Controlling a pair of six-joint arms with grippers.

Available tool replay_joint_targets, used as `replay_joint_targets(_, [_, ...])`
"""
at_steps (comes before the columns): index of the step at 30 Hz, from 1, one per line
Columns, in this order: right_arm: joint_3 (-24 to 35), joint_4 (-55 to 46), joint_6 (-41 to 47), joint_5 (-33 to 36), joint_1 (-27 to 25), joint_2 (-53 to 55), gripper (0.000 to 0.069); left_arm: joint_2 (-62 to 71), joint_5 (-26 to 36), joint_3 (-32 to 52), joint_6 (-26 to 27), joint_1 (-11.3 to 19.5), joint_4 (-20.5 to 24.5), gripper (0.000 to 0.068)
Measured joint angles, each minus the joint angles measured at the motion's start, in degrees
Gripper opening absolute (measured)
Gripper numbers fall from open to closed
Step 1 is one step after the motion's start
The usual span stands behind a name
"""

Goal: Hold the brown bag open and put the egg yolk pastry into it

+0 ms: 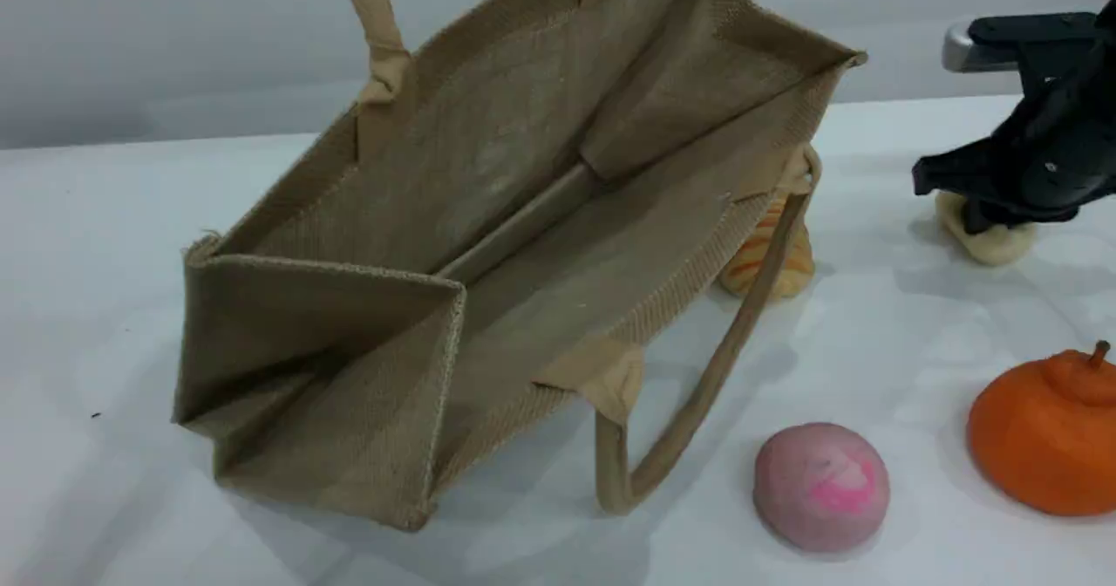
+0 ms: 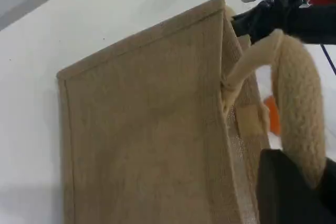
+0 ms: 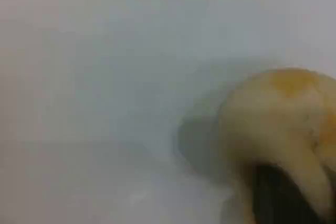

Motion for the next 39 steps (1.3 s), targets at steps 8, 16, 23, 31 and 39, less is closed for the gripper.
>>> replay_joint_targets(8, [4.3,0.0,-0.5,2.4,0.0,-10.0,0.0042,0.0,-0.1,0.0,0.0,0.0,0.0,0.0087])
replay_joint_targets(16, [17.0,0.9,0.0,5.4,0.0,-22.7,0.0040,0.0,-0.1,0.0,0.0,0.0,0.2,0.0087])
replay_joint_targets(23, [26.1,0.4,2.3,17.2,0.0,-36.9,0.0040,0.0,-0.1,0.0,1.2,0.0,0.1,0.0086])
replay_joint_targets(31, [26.9,0.3,4.2,32.7,2.2,-48.8,0.0040,0.0,-0.1,0.0,1.4,0.0,0.2,0.0086])
replay_joint_targets(39, [26.8,7.8,3.3,32.1,12.6,-48.0,0.0039,0.0,-0.1,0.0,1.4,0.0,0.2,0.0086])
